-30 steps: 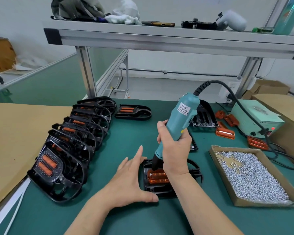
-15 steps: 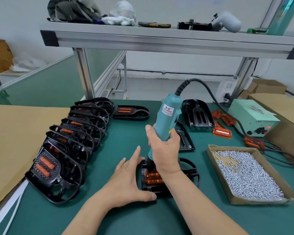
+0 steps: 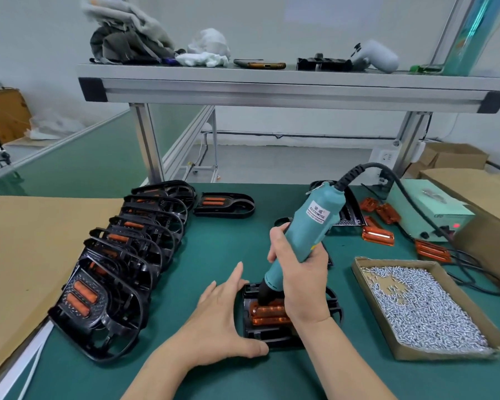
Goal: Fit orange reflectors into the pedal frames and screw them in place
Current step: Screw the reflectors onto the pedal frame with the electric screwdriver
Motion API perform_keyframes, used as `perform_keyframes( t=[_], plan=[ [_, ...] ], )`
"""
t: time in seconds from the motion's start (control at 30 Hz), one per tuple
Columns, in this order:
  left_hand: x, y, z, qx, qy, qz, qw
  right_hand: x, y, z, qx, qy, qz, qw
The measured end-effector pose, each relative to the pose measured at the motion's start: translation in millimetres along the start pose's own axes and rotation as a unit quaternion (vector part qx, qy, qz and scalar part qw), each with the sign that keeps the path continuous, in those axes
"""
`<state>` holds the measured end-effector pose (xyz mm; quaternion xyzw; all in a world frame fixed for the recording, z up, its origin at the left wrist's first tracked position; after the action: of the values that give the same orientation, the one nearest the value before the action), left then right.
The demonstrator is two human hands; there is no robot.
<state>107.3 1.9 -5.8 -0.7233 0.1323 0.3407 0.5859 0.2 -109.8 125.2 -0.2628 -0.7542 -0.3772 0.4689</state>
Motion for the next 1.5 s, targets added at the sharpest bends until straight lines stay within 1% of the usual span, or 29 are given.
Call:
perform_keyframes(
  t=[0.07,0.13,0.23,0.37,0.5,0.57,0.67,0.7,0.8,0.9,0.97,1.07,1.13,1.17,1.2,1.23,1.27,1.3,1.37,1.4,1.43,1.5],
  plan=[
    [0.2,0.5,0.3,0.006,-0.002,-0.004,1.000,9.4,-0.6,-4.6,0.009,-0.002,-0.005,1.000],
    [0.8,0.9,2.2,0.012,-0.010,-0.001,1.000,19.6,-9.8,-14.5,-0.015,0.000,-0.029,0.999],
    [-0.4,0.4,5.1,0.011,-0.015,0.004,1.000,22.6,-44.7,-31.2,-0.106,0.031,-0.069,0.991],
    [-4.7,-0.9,7.4,0.009,-0.021,0.004,1.000,7.9,-111.1,-44.5,-0.201,0.086,-0.095,0.971],
    [-9.4,-2.6,8.5,0.015,-0.022,0.006,1.000,-14.8,-181.5,-49.0,-0.296,0.175,-0.053,0.937],
    [-11.3,-3.3,9.1,0.017,-0.023,0.007,1.000,-25.6,-205.8,-48.0,-0.315,0.216,-0.045,0.923],
    [-12.6,-4.9,8.9,0.016,-0.019,0.021,0.999,-40.7,-227.4,-45.4,-0.312,0.274,0.004,0.910],
    [-11.8,-6.5,9.1,0.011,-0.019,0.045,0.999,-45.2,-233.1,-45.0,-0.311,0.285,0.026,0.906],
    [-8.1,-12.4,11.1,-0.010,-0.025,0.161,0.987,-53.2,-244.9,-43.6,-0.313,0.305,0.101,0.894],
    [-5.7,-21.2,13.1,-0.045,-0.031,0.227,0.972,-51.7,-249.9,-45.6,-0.315,0.297,0.159,0.887],
    [-4.6,-24.8,12.4,-0.069,-0.037,0.246,0.966,-40.6,-254.1,-46.9,-0.335,0.258,0.216,0.880],
    [-2.6,-28.0,9.0,-0.102,-0.052,0.283,0.952,-19.2,-254.3,-44.3,-0.366,0.199,0.336,0.845],
    [-0.6,-28.9,5.6,-0.116,-0.063,0.317,0.939,3.5,-243.1,-42.9,-0.373,0.127,0.394,0.830],
    [-0.2,-29.4,3.7,-0.120,-0.065,0.330,0.934,15.0,-233.8,-42.3,-0.369,0.092,0.416,0.826],
    [-0.7,-30.1,1.7,-0.123,-0.065,0.343,0.929,24.3,-221.5,-43.2,-0.348,0.058,0.435,0.828],
    [-1.3,-30.8,-0.3,-0.125,-0.064,0.355,0.924,31.7,-204.3,-46.1,-0.302,0.024,0.457,0.836],
    [-1.9,-31.3,-2.3,-0.126,-0.066,0.369,0.919,35.7,-181.8,-49.5,-0.231,-0.009,0.484,0.844],
    [-1.7,-31.3,-4.2,-0.127,-0.069,0.383,0.912,34.5,-156.8,-51.4,-0.141,-0.034,0.508,0.849],
    [-0.5,-29.9,-8.3,-0.122,-0.077,0.411,0.900,20.3,-110.3,-46.9,0.042,-0.035,0.517,0.854],
    [-0.8,-29.4,-10.5,-0.117,-0.081,0.424,0.894,12.6,-92.4,-42.8,0.108,-0.022,0.502,0.858],
    [-1.6,-29.5,-12.5,-0.113,-0.084,0.435,0.889,7.4,-79.2,-40.1,0.149,-0.015,0.484,0.862],
    [0.8,-32.5,-15.2,-0.113,-0.093,0.452,0.880,3.6,-63.0,-39.6,0.171,-0.021,0.459,0.872]
  ],
)
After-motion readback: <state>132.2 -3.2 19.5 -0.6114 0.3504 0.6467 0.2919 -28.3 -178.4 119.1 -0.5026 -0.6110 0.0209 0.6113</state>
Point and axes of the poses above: each hand's wrist, its own z-axis away from the middle knuckle, its own y-axis out of the palm, x = y × z, the point moved 10 cm from there along -z, towards the middle knuckle, and after that the axes turned 11 degrees about y, right-handed, at the moved point
